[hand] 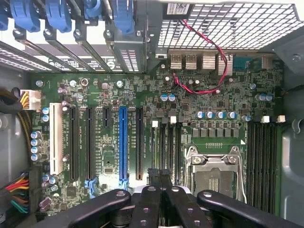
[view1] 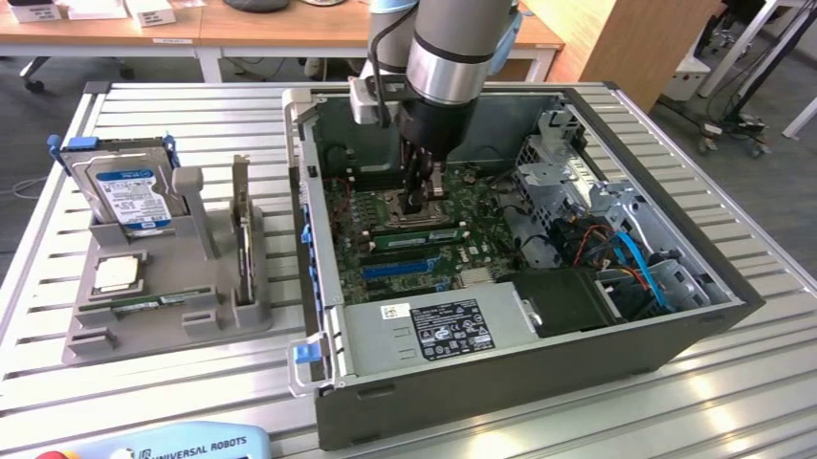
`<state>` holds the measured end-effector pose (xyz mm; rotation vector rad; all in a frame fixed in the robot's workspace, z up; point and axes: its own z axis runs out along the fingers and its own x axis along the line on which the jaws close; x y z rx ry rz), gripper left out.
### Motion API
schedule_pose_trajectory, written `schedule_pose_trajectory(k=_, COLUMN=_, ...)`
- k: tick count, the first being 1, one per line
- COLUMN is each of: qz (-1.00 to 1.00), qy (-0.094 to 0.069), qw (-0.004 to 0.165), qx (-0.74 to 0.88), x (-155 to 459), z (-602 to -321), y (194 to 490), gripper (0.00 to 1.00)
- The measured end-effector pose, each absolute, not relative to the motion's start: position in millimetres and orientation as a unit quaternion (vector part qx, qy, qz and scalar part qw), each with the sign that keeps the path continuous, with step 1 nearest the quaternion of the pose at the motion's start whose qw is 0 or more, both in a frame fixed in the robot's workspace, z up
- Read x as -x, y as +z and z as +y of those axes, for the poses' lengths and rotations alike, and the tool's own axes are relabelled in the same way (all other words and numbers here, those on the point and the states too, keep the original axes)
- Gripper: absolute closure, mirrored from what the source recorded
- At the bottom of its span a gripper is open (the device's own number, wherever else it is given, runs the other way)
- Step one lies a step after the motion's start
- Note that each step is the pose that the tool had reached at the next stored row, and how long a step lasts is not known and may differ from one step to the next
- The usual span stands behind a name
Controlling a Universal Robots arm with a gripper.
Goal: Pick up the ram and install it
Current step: 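Press down the ram until it locks into place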
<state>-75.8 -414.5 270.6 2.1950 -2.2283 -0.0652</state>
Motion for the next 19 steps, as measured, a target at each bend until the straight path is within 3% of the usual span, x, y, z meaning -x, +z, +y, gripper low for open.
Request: schedule_pose_trajectory(k=19, qz=-0.712, qy=-0.021, qw=0.006, qx=-0.702, x=50, z=-415, y=271, gripper=0.9)
